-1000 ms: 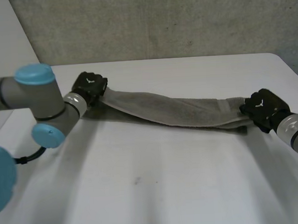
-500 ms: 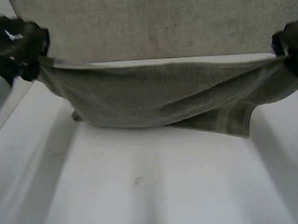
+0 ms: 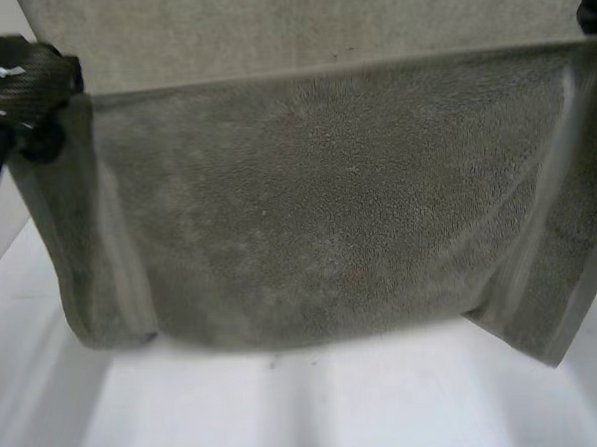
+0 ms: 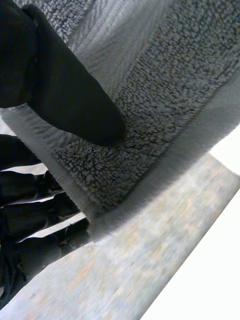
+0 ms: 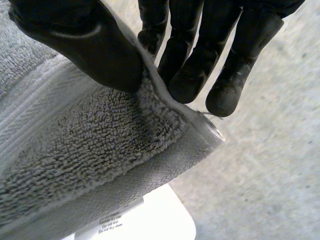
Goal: Fold the towel.
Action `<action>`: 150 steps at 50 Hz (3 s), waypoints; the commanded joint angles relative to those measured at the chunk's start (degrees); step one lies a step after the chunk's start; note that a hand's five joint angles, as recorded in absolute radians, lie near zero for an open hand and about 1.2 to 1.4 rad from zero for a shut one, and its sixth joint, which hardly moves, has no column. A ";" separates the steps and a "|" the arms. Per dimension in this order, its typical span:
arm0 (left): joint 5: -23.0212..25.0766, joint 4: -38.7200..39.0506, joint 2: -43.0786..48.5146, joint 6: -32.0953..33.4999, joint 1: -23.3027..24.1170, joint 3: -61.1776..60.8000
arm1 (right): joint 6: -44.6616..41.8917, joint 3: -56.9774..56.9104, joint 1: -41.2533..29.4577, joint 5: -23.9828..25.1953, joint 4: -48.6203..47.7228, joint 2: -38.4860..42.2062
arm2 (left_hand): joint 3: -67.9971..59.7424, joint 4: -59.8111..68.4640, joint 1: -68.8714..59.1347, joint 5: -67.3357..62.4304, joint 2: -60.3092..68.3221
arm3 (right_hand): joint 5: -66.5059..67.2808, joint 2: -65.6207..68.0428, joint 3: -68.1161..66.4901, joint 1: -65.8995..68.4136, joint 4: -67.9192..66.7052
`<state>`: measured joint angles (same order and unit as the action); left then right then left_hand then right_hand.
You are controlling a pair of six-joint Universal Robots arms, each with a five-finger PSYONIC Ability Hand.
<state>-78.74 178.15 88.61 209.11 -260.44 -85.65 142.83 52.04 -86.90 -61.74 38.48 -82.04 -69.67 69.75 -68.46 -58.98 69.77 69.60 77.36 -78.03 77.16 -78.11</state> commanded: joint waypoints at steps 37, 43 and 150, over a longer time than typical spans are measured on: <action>-2.48 15.55 35.31 -15.75 2.40 22.49 | 0.10 -11.66 -12.41 -7.26 -19.23 28.33 | -10.33 10.25 -11.54 -11.02 10.23 | 0.40 2.64 -1.97 2.84 -1.89; -0.19 19.25 37.87 -15.40 1.96 14.72 | -5.45 0.69 -12.33 -5.59 -23.01 28.95 | -10.33 10.25 -11.54 -11.02 10.23 | 0.40 2.64 -1.97 2.84 -1.89; -10.04 8.35 48.53 -2.12 5.30 30.31 | -3.44 -24.21 -14.44 -19.12 -22.75 45.76 | 58.28 -58.36 57.07 57.59 -58.38 | -69.60 -67.36 68.03 -67.16 68.11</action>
<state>-88.84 186.46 144.45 208.86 -255.02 -49.20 132.66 21.97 -101.97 -81.68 15.55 -27.35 -10.18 10.19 -10.54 -1.68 10.14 3.63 14.35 -14.15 13.61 -14.86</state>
